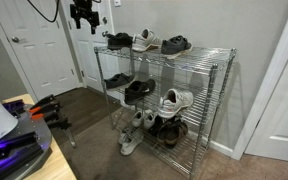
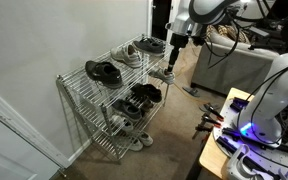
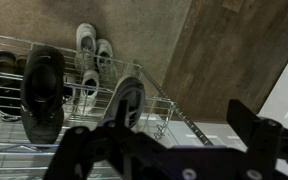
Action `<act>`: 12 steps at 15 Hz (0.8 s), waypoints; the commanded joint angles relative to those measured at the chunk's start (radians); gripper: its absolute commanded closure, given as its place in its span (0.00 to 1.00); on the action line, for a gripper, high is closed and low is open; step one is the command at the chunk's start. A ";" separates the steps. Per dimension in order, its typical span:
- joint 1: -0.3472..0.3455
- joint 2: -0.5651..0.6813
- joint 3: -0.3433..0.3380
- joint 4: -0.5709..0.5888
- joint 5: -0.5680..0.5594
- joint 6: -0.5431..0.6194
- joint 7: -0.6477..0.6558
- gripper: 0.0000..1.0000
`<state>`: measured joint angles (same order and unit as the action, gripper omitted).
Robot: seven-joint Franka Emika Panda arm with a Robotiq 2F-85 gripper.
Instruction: Move the second right shoe from the second top shelf to the first top shelf
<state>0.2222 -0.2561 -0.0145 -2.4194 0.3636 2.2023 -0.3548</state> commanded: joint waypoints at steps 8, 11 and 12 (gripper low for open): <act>-0.131 0.209 -0.026 -0.089 0.025 0.378 -0.009 0.00; -0.147 0.302 -0.013 -0.080 0.066 0.462 -0.031 0.00; -0.154 0.330 -0.006 -0.075 0.082 0.476 -0.035 0.00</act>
<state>0.0918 -0.0023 -0.0463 -2.5030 0.3869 2.6144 -0.3551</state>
